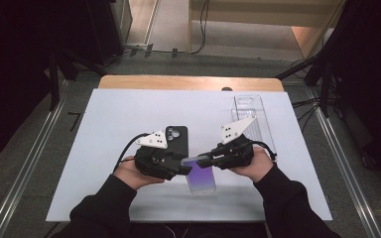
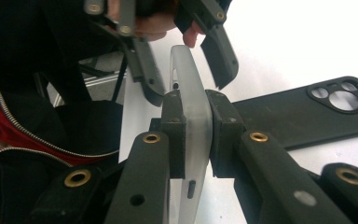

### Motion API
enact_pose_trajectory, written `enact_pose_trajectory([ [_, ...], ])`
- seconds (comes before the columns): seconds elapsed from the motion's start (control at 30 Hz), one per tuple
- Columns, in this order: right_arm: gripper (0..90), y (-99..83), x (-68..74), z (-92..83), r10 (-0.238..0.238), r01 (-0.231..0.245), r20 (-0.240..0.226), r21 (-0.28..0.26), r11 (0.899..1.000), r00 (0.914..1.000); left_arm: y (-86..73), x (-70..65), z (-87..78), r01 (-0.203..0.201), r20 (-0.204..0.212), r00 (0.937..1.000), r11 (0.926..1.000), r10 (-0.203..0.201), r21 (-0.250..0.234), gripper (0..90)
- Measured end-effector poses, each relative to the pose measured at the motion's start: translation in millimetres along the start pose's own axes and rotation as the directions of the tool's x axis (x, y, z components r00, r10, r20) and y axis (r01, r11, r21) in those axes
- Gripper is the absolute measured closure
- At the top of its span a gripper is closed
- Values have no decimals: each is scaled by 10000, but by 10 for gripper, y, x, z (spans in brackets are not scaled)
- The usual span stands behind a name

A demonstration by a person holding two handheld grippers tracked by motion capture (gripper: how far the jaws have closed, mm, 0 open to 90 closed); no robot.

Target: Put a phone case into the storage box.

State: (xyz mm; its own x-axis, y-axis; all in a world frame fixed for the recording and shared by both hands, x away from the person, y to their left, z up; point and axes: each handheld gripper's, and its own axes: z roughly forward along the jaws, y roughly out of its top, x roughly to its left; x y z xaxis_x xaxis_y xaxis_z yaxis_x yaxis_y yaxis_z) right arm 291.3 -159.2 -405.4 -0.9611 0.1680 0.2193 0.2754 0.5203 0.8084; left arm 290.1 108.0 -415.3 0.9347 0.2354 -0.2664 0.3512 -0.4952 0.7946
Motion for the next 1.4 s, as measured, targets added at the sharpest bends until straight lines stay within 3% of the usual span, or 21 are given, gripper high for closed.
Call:
enact_pose_trajectory([
  [0.37, 763, -11, -19, 3, 45, -50, -508, -100, 9999, 9987, 7, 4, -12, -330, 841, 9959, 9994, 324, 62, 802],
  [0.57, 763, -18, -36, 1, 106, -117, -687, -155, 9998, 9976, 20, 8, -31, -425, 1107, 9930, 9991, 417, 53, 811],
  [0.77, 736, -33, -63, -2, 488, -505, -768, -201, 9985, 9959, 58, 18, -42, 242, 1264, 9916, 9994, -272, 250, 817],
  [0.93, 621, -34, -63, -23, 643, -672, -726, -389, 9970, 9953, 74, 16, -76, 380, 1363, 9898, 9991, -402, 186, 818],
  [1.07, 470, -41, -66, -61, 922, -957, -504, -731, 9927, 9945, 71, 40, -116, 515, 979, 9938, 9985, -529, 164, 817],
  [1.13, 415, -50, -68, -82, 1090, -1118, -329, -999, 9887, 9935, 70, 62, -129, 785, 698, 9944, 9968, -794, 165, 816],
  [1.17, 394, -54, -71, -87, 1146, -1171, -299, -1045, 9876, 9930, 69, 84, -141, 1068, 564, 9926, 9942, -1075, 152, 816],
  [1.33, 261, -92, -93, -101, 1376, -1335, 153, -1591, 9782, 9904, 67, 133, -203, 1476, 2, 9890, 9888, -1476, -216, 815],
  [1.4, 248, -94, -95, -92, 1407, -1320, 423, -1647, 9775, 9891, 67, 144, -231, 1521, -283, 9878, 9876, -1533, -385, 815],
])
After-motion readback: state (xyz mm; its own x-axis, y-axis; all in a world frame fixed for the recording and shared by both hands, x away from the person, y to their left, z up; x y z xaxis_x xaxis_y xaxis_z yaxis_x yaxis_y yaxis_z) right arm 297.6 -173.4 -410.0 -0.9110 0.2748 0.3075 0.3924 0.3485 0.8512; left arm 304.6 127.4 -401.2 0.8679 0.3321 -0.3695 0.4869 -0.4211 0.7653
